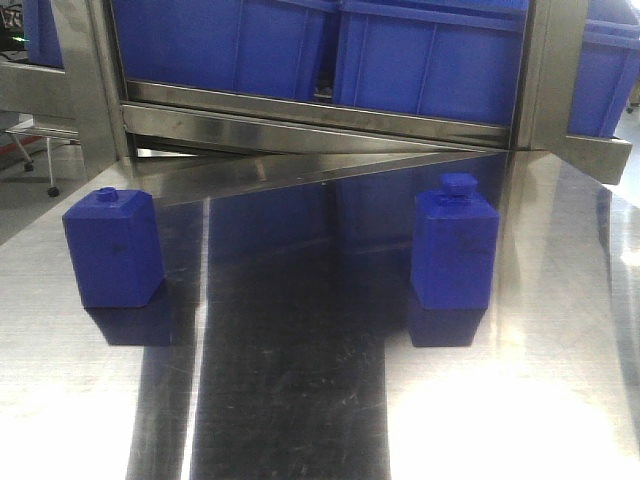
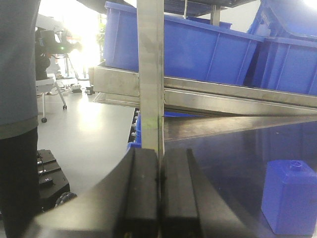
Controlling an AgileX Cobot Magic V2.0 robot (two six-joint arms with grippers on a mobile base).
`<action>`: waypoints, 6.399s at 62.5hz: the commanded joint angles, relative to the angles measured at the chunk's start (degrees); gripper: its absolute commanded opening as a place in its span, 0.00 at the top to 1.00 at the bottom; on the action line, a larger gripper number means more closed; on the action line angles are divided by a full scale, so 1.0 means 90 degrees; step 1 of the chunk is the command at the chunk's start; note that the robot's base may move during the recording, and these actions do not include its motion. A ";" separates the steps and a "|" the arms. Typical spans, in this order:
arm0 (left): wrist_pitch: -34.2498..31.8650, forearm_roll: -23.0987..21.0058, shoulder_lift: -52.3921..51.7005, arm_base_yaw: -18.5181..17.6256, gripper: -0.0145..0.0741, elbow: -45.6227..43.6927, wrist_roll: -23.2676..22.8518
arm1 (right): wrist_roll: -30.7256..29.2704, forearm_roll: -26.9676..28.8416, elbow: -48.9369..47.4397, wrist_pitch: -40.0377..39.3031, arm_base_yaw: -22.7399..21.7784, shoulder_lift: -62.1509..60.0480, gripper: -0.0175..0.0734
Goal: Pick and sort blue part to right shelf
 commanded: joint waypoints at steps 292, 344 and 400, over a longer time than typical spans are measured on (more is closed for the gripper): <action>-0.0535 -0.0051 -0.0138 0.0000 0.70 0.0140 -0.0068 | 0.3919 -0.0907 -0.9523 0.7087 0.3520 1.1573 0.17; -0.0535 -0.0051 -0.0138 0.0000 0.70 0.0140 -0.0068 | 0.2712 -0.0868 -0.9369 0.6726 0.3330 1.0806 0.42; -0.0535 -0.0051 -0.0138 0.0000 0.70 0.0140 -0.0068 | -0.0155 0.0068 -0.4377 0.1060 0.0350 0.6714 0.42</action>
